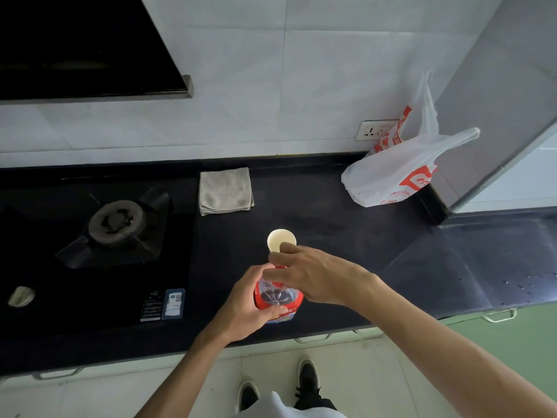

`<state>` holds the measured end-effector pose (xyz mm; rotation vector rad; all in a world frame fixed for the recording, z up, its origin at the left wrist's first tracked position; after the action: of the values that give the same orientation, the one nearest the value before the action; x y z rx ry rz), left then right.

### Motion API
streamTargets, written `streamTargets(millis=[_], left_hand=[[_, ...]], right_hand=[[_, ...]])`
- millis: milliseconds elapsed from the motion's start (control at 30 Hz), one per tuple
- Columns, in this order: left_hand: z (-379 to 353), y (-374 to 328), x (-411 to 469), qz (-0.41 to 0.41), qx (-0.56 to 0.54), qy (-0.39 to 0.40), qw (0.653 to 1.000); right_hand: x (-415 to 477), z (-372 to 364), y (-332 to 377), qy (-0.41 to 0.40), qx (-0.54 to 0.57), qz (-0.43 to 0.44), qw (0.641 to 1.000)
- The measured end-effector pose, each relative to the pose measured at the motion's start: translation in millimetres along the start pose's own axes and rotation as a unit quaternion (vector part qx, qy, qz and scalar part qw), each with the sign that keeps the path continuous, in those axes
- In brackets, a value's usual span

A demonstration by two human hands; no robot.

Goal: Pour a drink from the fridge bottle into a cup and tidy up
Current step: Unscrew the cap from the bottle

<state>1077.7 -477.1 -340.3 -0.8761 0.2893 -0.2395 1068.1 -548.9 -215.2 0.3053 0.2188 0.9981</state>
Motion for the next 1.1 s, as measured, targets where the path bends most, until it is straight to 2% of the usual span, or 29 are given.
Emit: streamTargets(millis=[233,333,533,633,733,900,1100], left_hand=[[-0.2,-1.8,-1.8,0.011,-0.015,-0.004,1.0],[-1.9,-0.8,-2.8,0.026,-0.013,0.002,1.0],[-1.1,-0.5,-5.3,0.059,-0.014,0.003,0.998],[-1.2,-2.4,-5.7,0.056,-0.021,0.006,0.998],[-0.8,-4.2,-6.0,0.056,-0.024,0.003,0.998],[-1.8,-2.1,-5.8,0.066,-0.022,0.0,0.998],[-1.1,-5.9,-4.5,0.039,-0.029,0.008,0.999]], right_hand=[[3.1,4.2,-19.2,-0.028,0.03,-0.074,0.996],[4.2,5.9,-9.6,-0.018,0.045,-0.024,0.999],[4.6,1.9,-0.8,0.047,-0.024,0.062,0.997],[1.4,1.9,-0.5,0.061,-0.03,0.058,0.996],[2.4,5.6,6.9,0.017,0.003,0.052,0.998],[16.6,2.4,6.4,-0.082,-0.017,0.029,0.996],[11.3,15.1,-8.4,-0.119,0.046,-0.01,0.992]])
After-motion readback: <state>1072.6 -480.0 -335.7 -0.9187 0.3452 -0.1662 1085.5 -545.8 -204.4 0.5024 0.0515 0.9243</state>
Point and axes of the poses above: each hand's wrist, its own x-axis towards the middle knuckle, its own z-axis out of the back of the hand, y = z × x, the point moved 10 cm from there along x, towards the middle knuckle, and after that the axes turned 14 degrees about x, right-handed, at the moved point
